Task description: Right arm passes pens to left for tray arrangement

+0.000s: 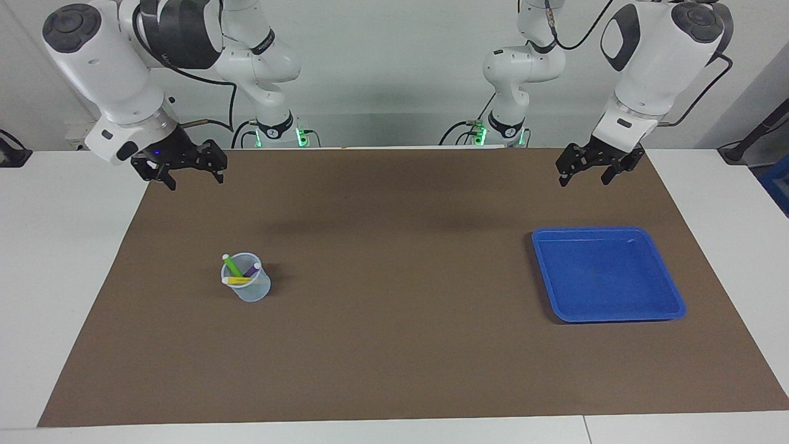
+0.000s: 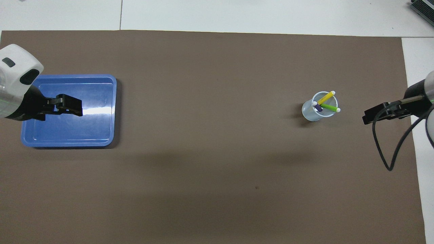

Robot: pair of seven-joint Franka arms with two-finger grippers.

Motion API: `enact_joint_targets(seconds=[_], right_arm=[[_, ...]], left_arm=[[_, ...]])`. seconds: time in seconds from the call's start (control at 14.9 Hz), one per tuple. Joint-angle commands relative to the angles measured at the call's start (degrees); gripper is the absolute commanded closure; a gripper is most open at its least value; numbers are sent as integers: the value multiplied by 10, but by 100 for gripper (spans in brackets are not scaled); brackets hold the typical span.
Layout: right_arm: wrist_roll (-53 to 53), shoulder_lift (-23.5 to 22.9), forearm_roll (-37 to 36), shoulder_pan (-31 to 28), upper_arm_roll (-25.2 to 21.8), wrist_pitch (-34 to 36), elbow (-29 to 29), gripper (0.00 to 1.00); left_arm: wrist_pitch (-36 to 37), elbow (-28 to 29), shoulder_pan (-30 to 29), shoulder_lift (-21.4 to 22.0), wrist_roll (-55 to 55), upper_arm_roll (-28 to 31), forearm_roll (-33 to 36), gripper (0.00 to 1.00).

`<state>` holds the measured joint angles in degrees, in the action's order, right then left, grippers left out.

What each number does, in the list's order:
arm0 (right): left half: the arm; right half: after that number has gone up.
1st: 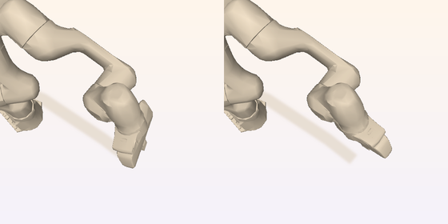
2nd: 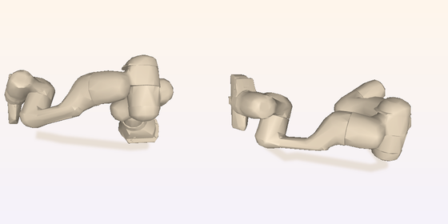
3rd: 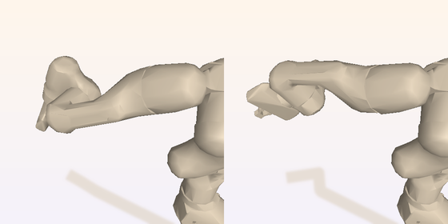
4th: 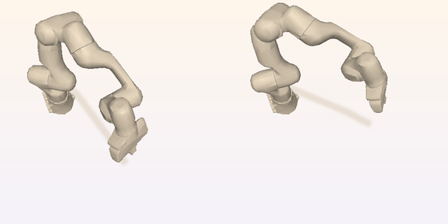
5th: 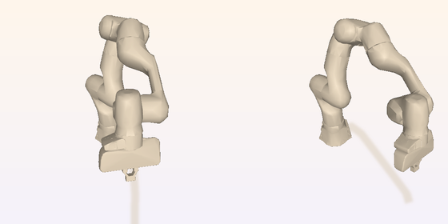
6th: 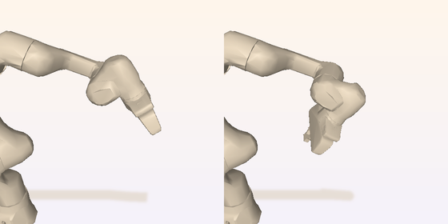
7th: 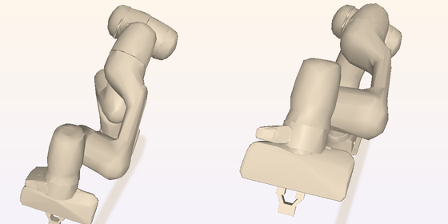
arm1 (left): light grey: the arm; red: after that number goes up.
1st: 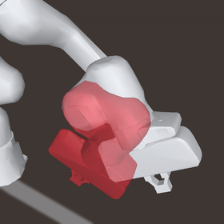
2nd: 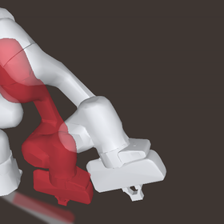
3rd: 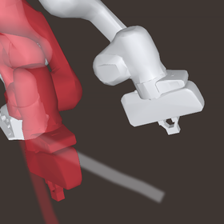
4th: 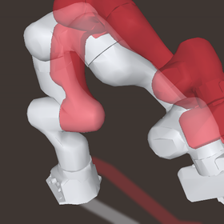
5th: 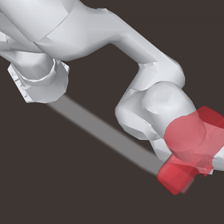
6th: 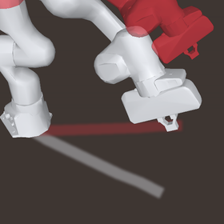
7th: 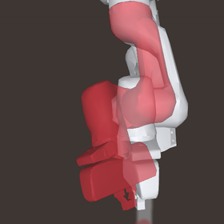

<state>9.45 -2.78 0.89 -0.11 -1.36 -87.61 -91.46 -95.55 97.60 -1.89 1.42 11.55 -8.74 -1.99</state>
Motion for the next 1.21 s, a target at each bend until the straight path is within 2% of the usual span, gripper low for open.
enact_joint_targets(seconds=[0.0,0.34,0.47,0.6,0.94,1.14], right_arm=[[10,16,-3,-9,4,2,-18,0],[6,13,-18,3,7,-21,-20,0],[5,5,-46,19,11,-24,-14,0],[-13,-3,-54,31,11,-40,-14,0],[-22,-57,-48,32,12,-107,-13,0],[-32,-81,-25,32,14,-138,-14,0]], left_arm=[[5,11,13,12,76,0,-30,0],[-8,18,40,15,220,0,-63,0],[-23,20,42,15,260,0,-80,0],[-38,29,58,18,345,0,-93,0],[-50,26,88,17,481,0,-93,0],[-89,29,87,16,585,0,-114,0]])
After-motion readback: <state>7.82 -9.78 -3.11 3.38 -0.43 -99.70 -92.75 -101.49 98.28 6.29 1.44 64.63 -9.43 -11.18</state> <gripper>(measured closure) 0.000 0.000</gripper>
